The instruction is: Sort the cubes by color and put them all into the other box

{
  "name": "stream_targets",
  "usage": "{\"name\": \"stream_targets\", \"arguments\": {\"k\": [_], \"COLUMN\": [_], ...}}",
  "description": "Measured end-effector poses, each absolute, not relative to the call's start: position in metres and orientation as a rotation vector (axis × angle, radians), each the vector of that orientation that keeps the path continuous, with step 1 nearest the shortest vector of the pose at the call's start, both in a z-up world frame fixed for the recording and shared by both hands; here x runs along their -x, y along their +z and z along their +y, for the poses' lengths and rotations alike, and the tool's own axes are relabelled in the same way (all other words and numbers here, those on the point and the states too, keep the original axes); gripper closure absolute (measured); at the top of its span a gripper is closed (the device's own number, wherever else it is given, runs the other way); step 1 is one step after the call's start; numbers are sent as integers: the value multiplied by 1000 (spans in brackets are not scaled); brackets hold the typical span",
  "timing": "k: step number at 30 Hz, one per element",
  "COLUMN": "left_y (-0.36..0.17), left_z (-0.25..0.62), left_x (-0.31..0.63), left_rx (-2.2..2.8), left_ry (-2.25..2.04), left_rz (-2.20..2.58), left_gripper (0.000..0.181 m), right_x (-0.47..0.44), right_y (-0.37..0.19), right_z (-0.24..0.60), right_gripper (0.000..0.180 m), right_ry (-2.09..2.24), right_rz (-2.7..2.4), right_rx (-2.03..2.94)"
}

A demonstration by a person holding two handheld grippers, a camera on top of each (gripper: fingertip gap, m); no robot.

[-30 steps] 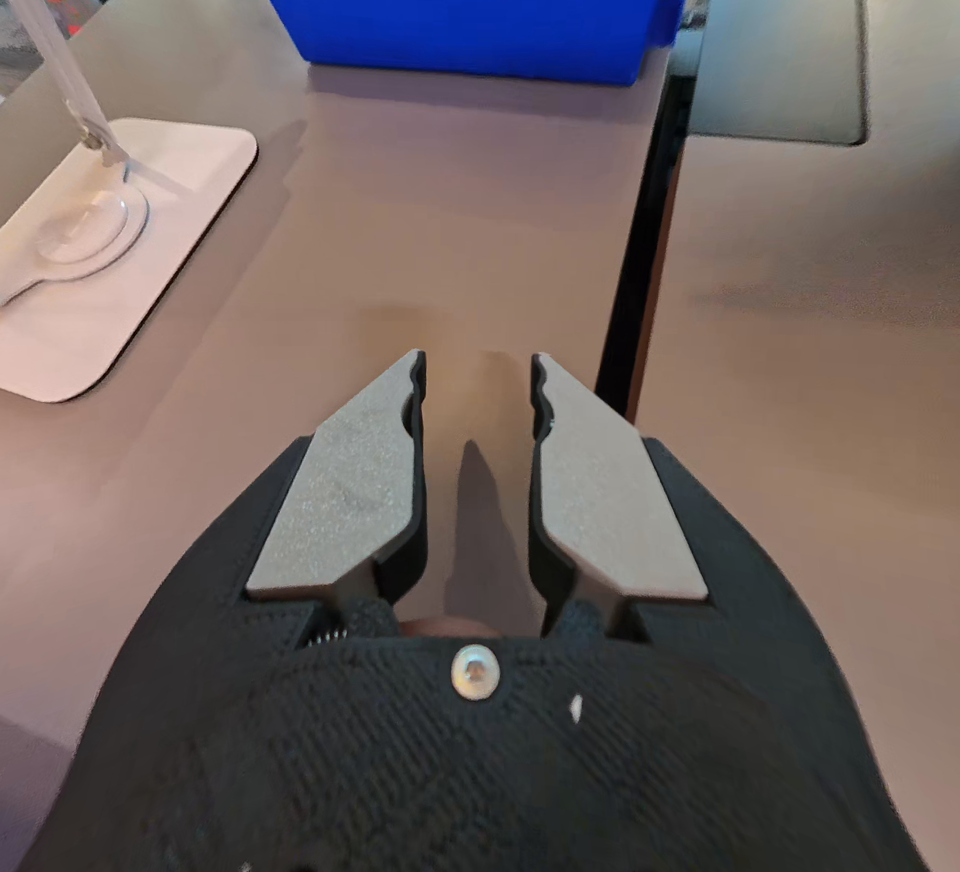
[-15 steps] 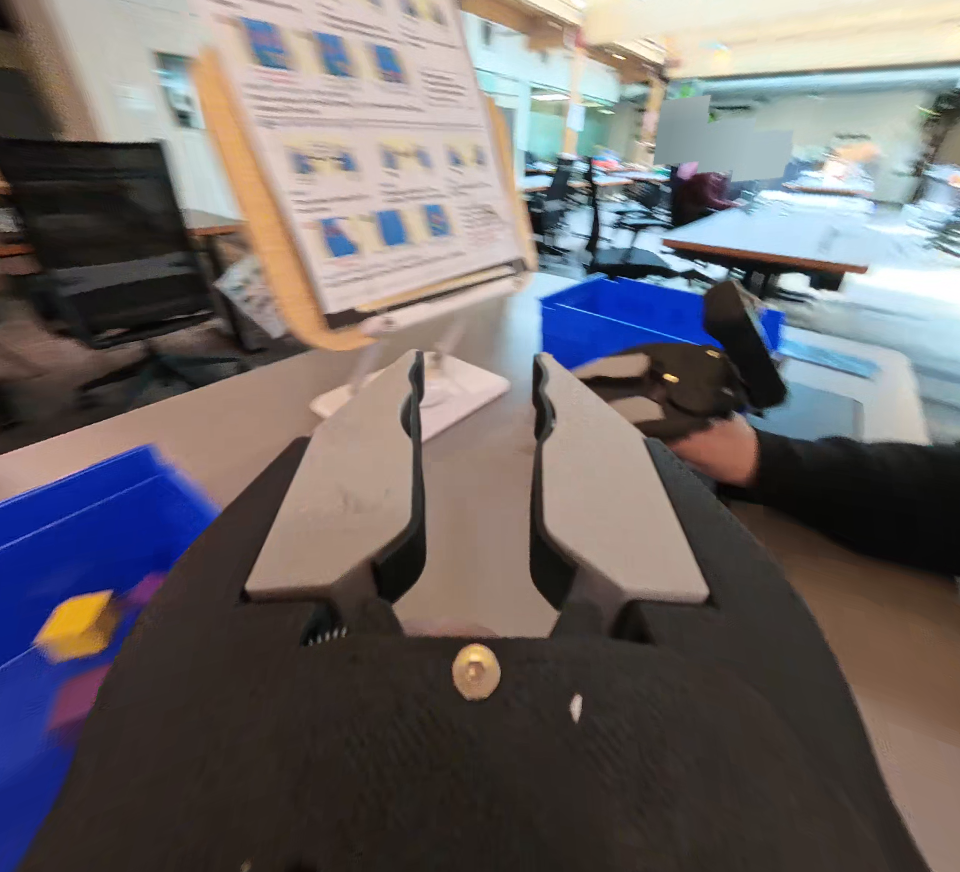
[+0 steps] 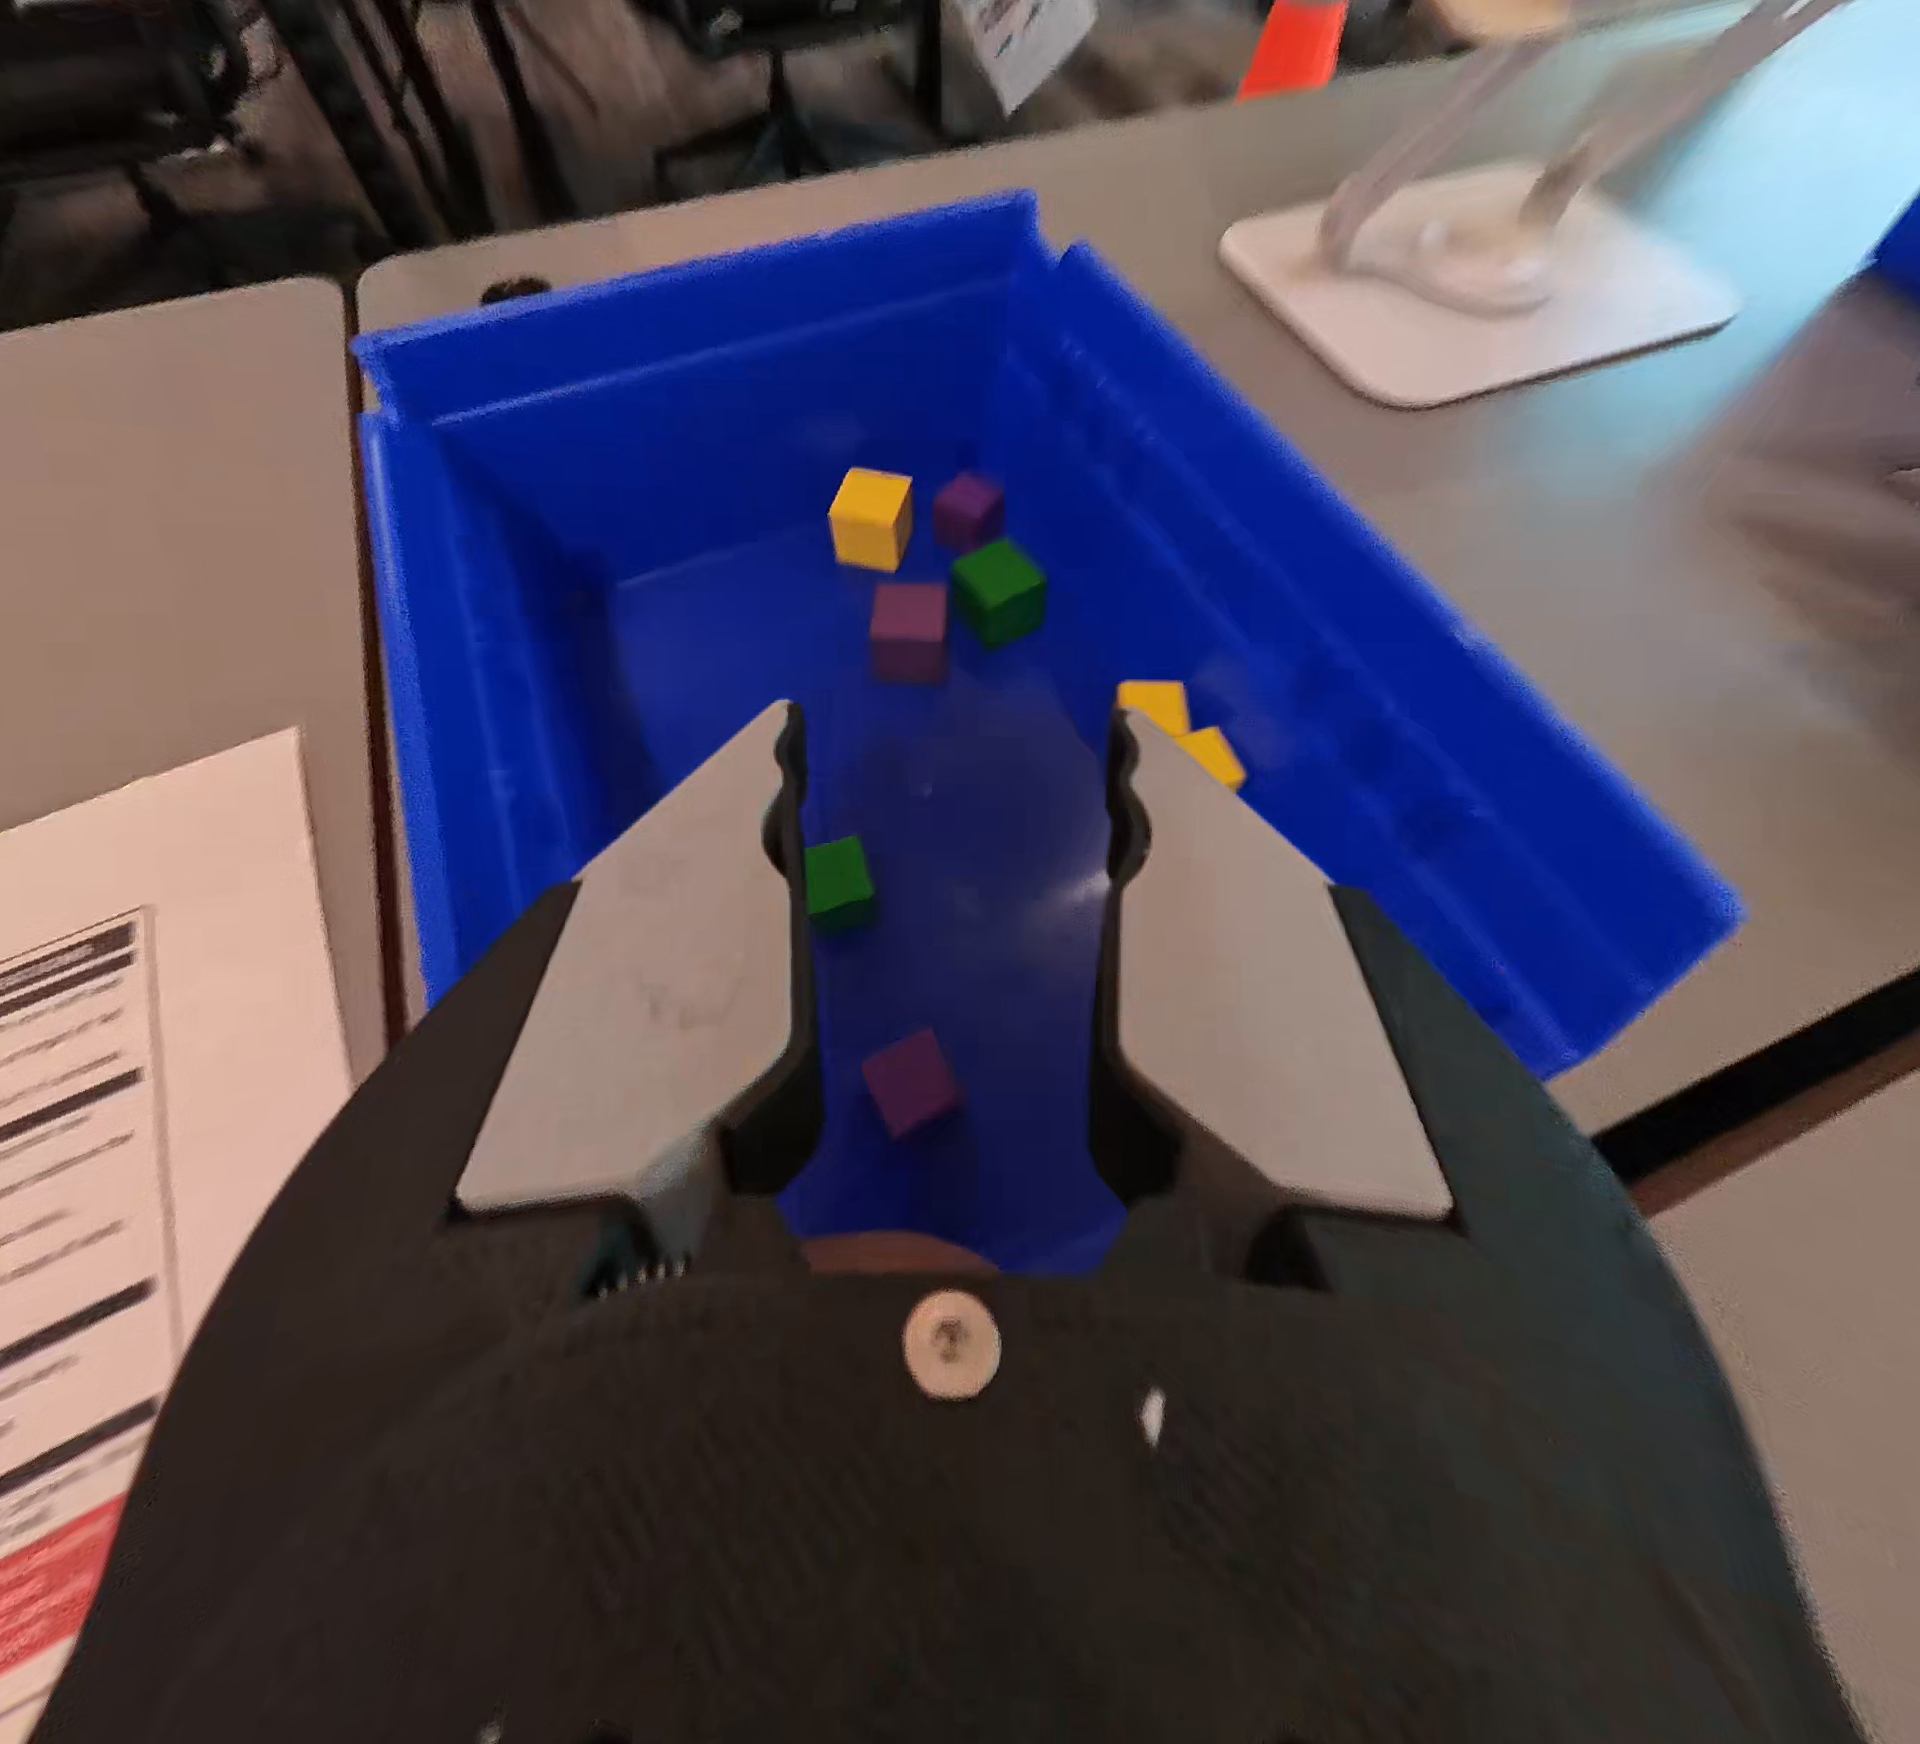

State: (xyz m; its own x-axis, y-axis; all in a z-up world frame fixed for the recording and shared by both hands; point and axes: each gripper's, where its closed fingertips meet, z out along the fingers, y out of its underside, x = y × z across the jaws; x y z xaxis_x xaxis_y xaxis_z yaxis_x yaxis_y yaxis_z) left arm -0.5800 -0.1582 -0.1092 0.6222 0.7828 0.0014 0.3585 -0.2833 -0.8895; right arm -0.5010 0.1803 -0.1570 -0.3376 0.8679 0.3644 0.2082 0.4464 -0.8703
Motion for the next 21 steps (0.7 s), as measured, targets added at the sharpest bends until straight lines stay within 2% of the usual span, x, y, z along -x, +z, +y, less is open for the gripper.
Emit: {"name": "stream_targets", "arguments": {"k": [8,11,21], "left_y": [-158,-158,-178], "left_z": [-172,-179,-201], "left_x": [579,575,568], "left_rx": [2202,2240,2333], "left_ry": [674,696,638], "left_rz": [-958,-975,-1127], "left_gripper": [117,117,129], "right_x": [501,500,498], "right_y": [-164,-163,-163], "right_z": [173,173,169], "right_gripper": [144,144,144], "right_ry": [945,943,977], "right_rz": [-1844,-1839,-1856], "right_rx": [924,919,930]}}
